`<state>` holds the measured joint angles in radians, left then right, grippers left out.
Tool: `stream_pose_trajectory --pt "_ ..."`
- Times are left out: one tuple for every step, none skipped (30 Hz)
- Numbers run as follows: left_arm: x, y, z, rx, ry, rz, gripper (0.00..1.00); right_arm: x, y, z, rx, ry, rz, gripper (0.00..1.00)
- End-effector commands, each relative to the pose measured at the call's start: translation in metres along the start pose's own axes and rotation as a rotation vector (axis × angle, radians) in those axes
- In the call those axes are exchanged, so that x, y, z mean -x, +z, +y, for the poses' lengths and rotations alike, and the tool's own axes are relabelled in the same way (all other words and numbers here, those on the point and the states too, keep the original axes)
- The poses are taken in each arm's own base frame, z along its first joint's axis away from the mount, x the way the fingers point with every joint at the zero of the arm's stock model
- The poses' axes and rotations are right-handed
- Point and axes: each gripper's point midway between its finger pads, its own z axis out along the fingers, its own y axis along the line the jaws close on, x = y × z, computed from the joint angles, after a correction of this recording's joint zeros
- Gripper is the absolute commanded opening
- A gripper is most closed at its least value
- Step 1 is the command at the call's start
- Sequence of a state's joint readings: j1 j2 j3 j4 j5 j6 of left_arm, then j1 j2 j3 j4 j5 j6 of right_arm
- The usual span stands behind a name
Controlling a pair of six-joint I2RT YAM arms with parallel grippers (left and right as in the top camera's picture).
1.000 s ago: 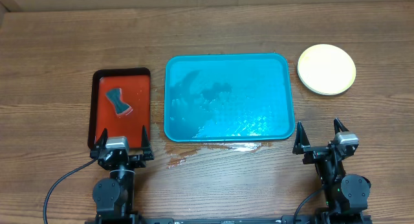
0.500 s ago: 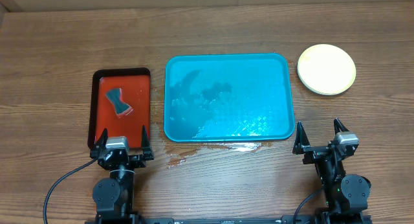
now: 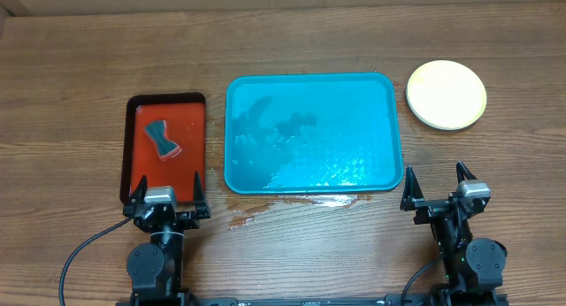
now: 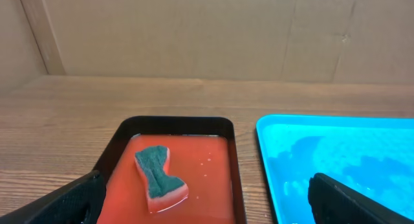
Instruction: Clean dirty plates on tray and stack at the side
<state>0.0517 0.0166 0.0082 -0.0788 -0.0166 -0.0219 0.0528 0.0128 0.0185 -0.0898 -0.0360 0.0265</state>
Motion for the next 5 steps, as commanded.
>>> stream_pose_trajectory --pt "0.0017 -0.0005 -0.0006 0.000 0.023 -0.011 1.00 -0.0010 0.0000 -0.0032 -0.016 -0.001 -0.007 1.00" --pt "0.0017 -0.0005 -0.0006 0.000 0.023 -0.011 1.00 -0.0010 0.0000 -0.0031 -0.015 -0.001 -0.007 1.00" --pt "0.0017 -0.0005 -0.0006 0.000 0.023 -0.011 0.99 -0.0010 0.0000 -0.0031 -0.015 -0.001 -0.007 1.00" --pt "0.0017 -0.0005 -0.0006 0.000 0.023 -0.011 1.00 -0.0010 0.0000 -0.0031 -0.015 -0.001 -0.007 1.00" --pt "0.0017 -0.0005 -0.0006 0.000 0.023 -0.011 1.00 -0.0010 0.0000 -0.0031 -0.015 -0.001 -0.007 1.00"
